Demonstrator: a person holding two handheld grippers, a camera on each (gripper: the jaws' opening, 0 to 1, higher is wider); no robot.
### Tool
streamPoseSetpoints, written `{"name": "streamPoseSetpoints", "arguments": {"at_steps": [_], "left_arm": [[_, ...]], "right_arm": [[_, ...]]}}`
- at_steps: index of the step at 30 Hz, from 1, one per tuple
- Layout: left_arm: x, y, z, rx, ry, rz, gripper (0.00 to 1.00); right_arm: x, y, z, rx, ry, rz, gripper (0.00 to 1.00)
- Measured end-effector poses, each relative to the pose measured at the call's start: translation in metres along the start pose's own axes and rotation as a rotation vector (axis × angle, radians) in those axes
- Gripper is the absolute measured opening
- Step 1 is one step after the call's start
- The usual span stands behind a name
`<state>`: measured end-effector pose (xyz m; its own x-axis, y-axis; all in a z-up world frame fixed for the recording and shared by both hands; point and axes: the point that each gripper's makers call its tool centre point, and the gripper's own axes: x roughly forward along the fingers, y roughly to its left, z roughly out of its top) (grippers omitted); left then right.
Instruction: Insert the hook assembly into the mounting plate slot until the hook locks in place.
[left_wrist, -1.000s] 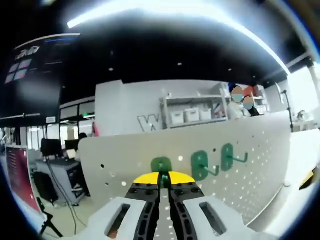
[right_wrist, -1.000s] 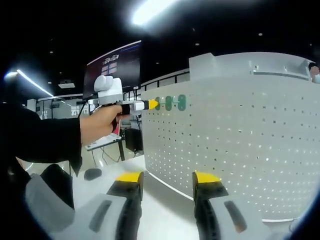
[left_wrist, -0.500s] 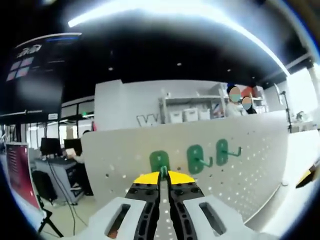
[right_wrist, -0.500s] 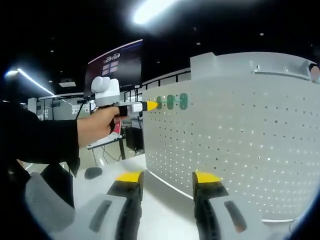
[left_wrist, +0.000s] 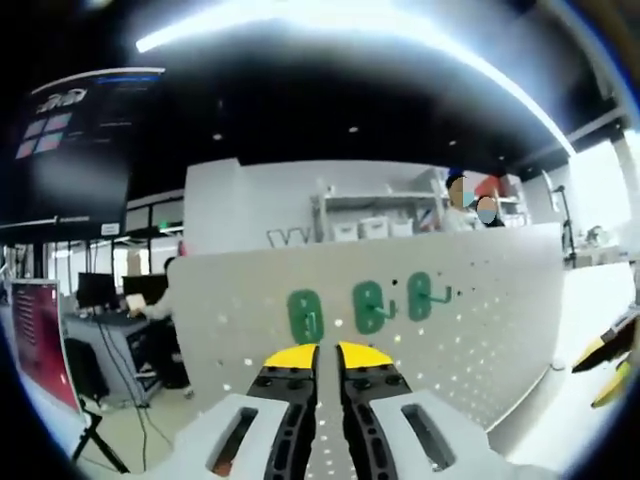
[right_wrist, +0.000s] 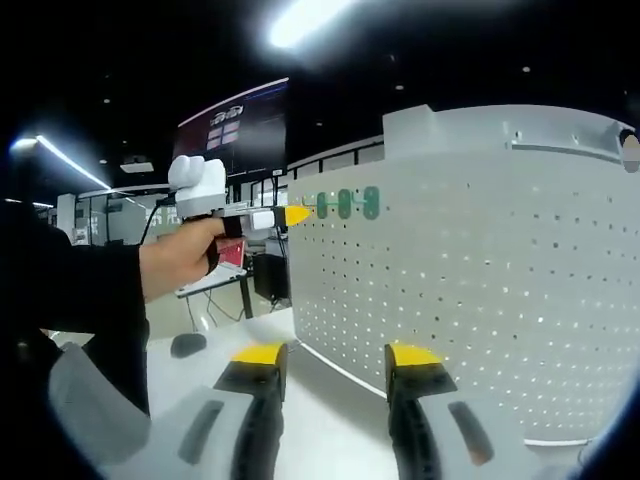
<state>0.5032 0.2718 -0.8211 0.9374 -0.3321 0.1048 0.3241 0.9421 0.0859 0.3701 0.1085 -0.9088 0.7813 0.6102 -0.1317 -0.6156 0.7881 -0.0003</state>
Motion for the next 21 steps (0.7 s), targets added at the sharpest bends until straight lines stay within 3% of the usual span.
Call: {"name": "streamPoseSetpoints", "arguments": {"at_steps": [21], "left_arm": [[-0.049, -0.019, -0.016, -0.031, 0.016, -0.077, 0.18]], "right_arm": [[0.005, 0.012, -0.01, -0.011, 0.028, 0.025, 0.37]]}}
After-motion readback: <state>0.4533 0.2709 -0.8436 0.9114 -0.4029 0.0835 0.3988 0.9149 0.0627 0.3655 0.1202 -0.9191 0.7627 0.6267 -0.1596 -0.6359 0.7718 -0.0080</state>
